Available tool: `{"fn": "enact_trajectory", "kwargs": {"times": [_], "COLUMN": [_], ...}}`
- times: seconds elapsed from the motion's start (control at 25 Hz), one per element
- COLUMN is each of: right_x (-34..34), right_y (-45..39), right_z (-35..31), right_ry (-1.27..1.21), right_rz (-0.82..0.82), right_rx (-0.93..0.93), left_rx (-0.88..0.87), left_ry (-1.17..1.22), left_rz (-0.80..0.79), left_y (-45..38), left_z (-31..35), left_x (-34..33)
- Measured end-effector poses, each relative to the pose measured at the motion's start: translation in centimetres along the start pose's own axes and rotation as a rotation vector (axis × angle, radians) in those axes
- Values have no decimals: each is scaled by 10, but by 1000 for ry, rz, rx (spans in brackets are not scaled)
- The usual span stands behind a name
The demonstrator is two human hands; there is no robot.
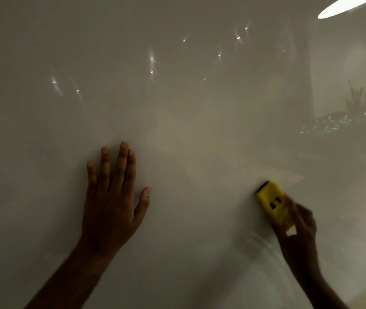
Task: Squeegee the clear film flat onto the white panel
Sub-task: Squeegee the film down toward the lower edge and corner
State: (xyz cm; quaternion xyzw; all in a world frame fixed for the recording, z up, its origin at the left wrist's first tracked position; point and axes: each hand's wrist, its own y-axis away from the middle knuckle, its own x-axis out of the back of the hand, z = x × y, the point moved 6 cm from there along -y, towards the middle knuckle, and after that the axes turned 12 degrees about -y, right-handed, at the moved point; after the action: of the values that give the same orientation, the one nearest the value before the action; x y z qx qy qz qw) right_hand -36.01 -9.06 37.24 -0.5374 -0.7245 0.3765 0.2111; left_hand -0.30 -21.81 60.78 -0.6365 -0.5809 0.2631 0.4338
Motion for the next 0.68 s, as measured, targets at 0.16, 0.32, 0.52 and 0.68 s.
{"fn": "enact_trajectory", "kwargs": {"times": [0.16, 0.32, 0.52, 0.68], "right_x": [-17, -62, -15, 26], "right_y": [-21, 43, 59, 8], "right_z": [-30, -70, -4, 43], "right_ry": [-121, -30, 17, -118], "right_rz": [162, -119, -99, 165], "right_rx": [-121, 131, 90, -275], "left_rx": [9, 13, 21, 18], "left_ry": [4, 1, -6, -20], "left_rz": [-13, -3, 3, -3], "left_y": [0, 1, 2, 1], "left_z": [2, 4, 4, 5], "left_x": [0, -1, -3, -4]}}
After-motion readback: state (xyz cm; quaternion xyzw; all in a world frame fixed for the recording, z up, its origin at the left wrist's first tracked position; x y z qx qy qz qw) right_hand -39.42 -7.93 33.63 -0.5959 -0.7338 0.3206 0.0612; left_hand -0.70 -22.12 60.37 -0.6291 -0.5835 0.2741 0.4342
